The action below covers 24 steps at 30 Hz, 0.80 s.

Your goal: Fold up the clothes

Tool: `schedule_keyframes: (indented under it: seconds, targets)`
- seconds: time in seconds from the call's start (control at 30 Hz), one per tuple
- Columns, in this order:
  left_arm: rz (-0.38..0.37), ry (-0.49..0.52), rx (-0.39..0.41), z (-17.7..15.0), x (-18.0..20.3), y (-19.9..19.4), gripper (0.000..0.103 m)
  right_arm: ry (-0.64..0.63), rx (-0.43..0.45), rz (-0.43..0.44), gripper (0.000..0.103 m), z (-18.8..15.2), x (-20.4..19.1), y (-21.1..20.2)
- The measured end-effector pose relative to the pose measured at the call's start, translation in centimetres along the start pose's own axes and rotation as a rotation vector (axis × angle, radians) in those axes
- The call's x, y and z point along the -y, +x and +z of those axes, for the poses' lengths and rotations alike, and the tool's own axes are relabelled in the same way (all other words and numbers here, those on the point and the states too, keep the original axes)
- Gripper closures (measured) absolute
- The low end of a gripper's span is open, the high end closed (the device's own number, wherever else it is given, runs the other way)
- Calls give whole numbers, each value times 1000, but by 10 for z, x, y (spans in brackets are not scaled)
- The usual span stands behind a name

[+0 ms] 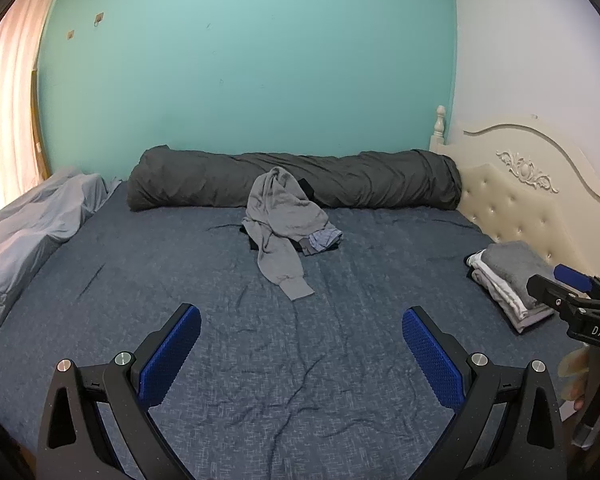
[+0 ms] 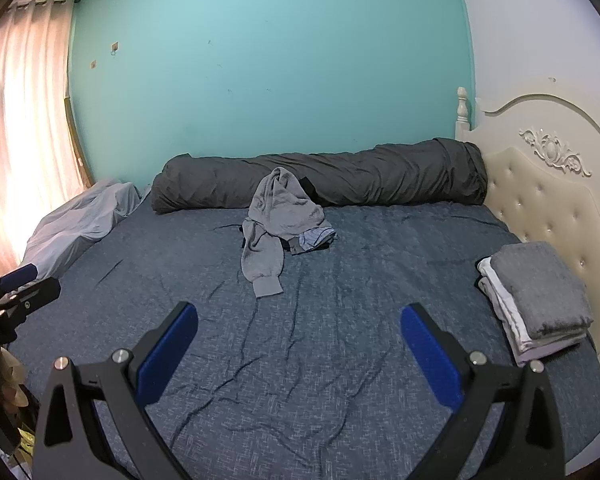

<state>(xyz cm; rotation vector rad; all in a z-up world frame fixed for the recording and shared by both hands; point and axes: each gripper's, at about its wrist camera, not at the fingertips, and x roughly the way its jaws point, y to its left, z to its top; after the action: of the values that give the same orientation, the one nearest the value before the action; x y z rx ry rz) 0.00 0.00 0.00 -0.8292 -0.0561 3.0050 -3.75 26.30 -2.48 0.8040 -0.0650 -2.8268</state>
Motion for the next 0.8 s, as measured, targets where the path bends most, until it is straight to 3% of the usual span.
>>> schedule_keyframes:
  seconds: [0.8]
  targets:
    - [-17,6,13,1,1,-1,0,-20,1,-11,1,0,1,-2]
